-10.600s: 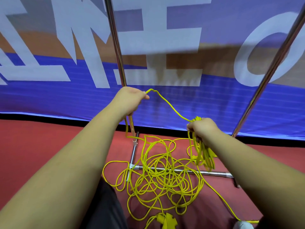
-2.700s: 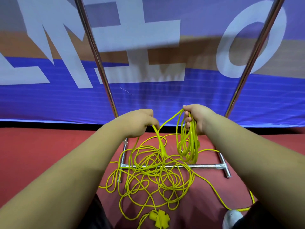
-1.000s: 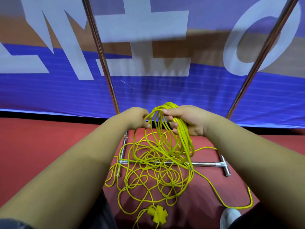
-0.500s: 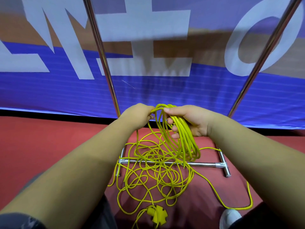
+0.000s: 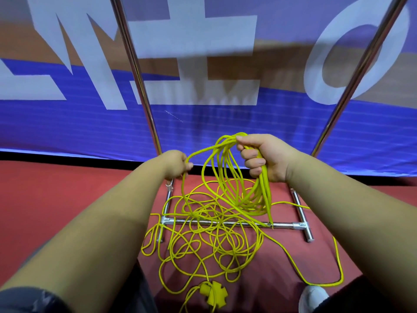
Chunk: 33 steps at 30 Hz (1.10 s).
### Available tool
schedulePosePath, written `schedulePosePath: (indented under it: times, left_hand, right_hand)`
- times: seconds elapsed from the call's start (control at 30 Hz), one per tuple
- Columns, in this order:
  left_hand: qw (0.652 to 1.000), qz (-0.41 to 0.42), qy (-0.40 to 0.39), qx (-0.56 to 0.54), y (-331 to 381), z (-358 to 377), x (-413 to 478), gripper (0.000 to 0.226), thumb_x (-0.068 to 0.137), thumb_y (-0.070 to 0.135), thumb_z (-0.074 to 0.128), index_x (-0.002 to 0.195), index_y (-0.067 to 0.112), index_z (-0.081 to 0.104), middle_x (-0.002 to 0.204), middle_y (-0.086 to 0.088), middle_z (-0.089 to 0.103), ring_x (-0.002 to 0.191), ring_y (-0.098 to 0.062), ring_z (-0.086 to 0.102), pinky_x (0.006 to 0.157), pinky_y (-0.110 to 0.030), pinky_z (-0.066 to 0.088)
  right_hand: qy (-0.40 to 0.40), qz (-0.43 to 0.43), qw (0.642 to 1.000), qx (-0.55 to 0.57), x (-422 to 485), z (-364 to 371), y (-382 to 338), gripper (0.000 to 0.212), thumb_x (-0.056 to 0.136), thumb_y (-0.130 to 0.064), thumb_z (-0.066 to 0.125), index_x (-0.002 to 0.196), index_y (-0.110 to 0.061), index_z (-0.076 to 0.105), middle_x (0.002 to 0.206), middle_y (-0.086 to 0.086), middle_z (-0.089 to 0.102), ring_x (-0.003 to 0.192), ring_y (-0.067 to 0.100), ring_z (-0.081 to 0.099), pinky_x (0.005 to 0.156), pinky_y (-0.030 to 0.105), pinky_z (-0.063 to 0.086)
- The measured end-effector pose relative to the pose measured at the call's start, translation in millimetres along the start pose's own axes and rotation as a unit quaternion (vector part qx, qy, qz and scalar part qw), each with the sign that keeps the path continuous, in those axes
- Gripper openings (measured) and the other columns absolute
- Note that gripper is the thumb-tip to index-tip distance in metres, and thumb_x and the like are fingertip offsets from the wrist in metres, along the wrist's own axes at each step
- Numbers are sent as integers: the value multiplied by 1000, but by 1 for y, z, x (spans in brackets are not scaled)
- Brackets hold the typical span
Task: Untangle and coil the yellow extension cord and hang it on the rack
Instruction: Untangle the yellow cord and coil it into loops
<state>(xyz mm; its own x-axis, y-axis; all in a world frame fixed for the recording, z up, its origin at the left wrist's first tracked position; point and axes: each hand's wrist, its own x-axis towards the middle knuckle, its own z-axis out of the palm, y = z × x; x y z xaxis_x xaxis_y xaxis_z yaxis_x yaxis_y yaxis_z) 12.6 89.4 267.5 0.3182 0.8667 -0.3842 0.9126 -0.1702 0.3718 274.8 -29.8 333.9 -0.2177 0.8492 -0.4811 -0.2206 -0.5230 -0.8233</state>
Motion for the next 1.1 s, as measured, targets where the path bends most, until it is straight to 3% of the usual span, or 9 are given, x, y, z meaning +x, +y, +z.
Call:
schedulePosePath:
  times: [0.13,0.27,0.4,0.53,0.63,0.77,0.87,1.0,1.1]
  left_hand:
    - [958,-5,198,-207,7,-23,-6,48,104,51,51,92,8,68,72,-3,67,64,-24,71,61,-32,54]
    - [933,44,265,-240,10,-41,-14,51,100,62,45,83,19,68,57,6,50,56,-22,51,63,-35,47]
    - [920,105,257,-277,17,-47,-19,39,103,53,48,90,27,73,53,18,48,57,-14,40,59,-29,37]
    - [934,137,232,-234,15,-49,-24,28,104,44,54,93,29,76,67,17,57,57,-2,44,64,-29,40]
    - [941,152,217,-212,15,-47,-24,27,104,42,56,93,29,76,72,8,52,55,-6,39,62,-30,37]
    - [936,111,244,-230,18,-42,-17,35,104,45,53,87,21,71,57,8,39,53,-13,37,59,-30,34]
    - [943,77,244,-212,13,-37,-12,43,102,55,53,84,16,62,61,7,48,58,-18,44,62,-33,40]
    - [989,46,133,-34,-6,-22,-1,38,104,49,54,91,14,56,88,-11,66,79,-28,60,75,-41,51]
    - [996,-3,50,72,-21,-10,3,23,104,35,56,104,13,65,105,-12,72,99,-31,65,89,-42,53]
  right_hand:
    - [24,9,1000,-3,1,-1,0,38,102,-53,59,81,-22,54,52,-10,26,33,6,21,36,19,21]
    - [16,-21,1000,-15,-2,1,-2,34,104,-47,58,82,-21,55,52,-8,31,34,8,26,38,21,25]
    - [14,-27,999,-15,-4,-2,-1,34,102,-48,60,84,-19,61,62,-6,47,43,10,44,44,24,40]
    - [6,-27,1000,-6,-3,-6,0,33,101,-49,62,86,-20,61,66,-6,49,46,10,46,45,25,41]
    - [-15,-33,999,-14,-3,-5,1,30,99,-46,63,87,-20,56,65,-7,43,44,8,40,42,23,36]
    - [-32,-41,999,2,-3,5,2,28,93,-45,66,89,-20,54,63,-9,36,41,5,33,41,21,32]
    - [-41,-47,998,29,-4,14,0,21,95,-38,65,90,-22,53,59,-10,36,40,3,33,40,19,31]
    - [-22,-93,992,82,-12,20,-8,21,106,-34,55,91,-19,55,55,-11,37,39,2,33,39,17,29]
    - [-20,-144,983,116,-19,18,-16,21,103,-37,57,95,-17,61,56,-10,39,41,3,36,42,17,33]
